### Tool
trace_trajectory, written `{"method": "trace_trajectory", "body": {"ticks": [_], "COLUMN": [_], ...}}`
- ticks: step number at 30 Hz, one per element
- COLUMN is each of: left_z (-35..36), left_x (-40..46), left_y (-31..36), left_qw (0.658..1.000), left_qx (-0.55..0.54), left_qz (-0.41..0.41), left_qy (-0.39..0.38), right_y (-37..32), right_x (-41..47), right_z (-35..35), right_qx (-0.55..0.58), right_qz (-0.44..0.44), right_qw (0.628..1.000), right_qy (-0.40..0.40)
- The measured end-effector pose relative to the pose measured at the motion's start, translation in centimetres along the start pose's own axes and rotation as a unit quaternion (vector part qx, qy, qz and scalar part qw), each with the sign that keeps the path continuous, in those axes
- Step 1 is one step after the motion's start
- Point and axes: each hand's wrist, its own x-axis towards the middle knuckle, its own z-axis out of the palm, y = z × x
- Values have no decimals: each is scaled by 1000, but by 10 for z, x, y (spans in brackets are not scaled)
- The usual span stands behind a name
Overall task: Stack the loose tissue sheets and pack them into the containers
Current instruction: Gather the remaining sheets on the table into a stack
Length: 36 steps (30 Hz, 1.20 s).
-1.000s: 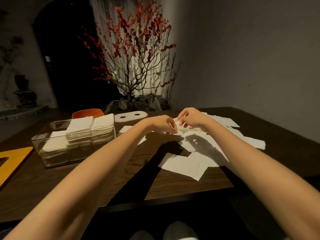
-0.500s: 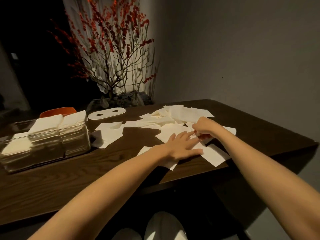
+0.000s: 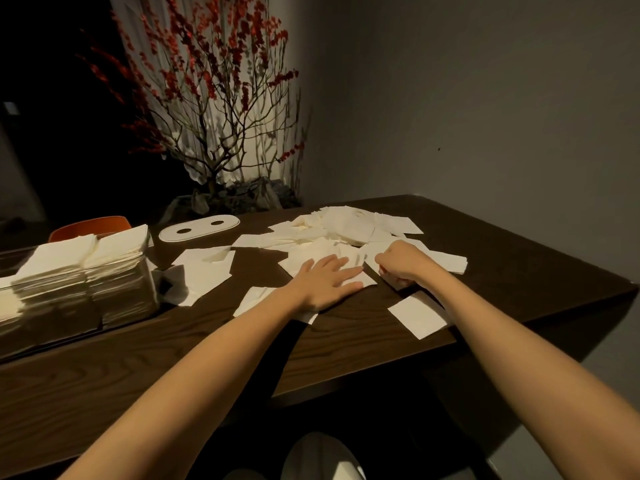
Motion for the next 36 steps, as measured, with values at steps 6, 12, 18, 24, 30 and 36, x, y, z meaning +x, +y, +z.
{"method": "trace_trajectory", "body": {"ticks": [6,12,18,24,30,36], "left_z": [-3,-7,4,6,-8,-13], "left_x": [1,0,8,22,26,24], "left_y": [-21,5,70,70,29,-7], "left_qw": [995,976,991,998,992,993], "left_qx": [-72,-61,-58,27,82,49], "left_qz": [2,21,44,-9,-92,-92], "left_qy": [72,207,109,56,29,51], "right_y": [4,13,24,35,31,13], "right_x": [-2,8,21,28,34,55], "right_z": [-11,-7,-3,-5,-6,5], "right_qx": [-9,66,60,66,81,62], "right_qz": [70,43,14,24,-21,-81], "right_qw": [974,988,998,992,988,989], "right_qy": [-216,-131,-7,110,130,107]}}
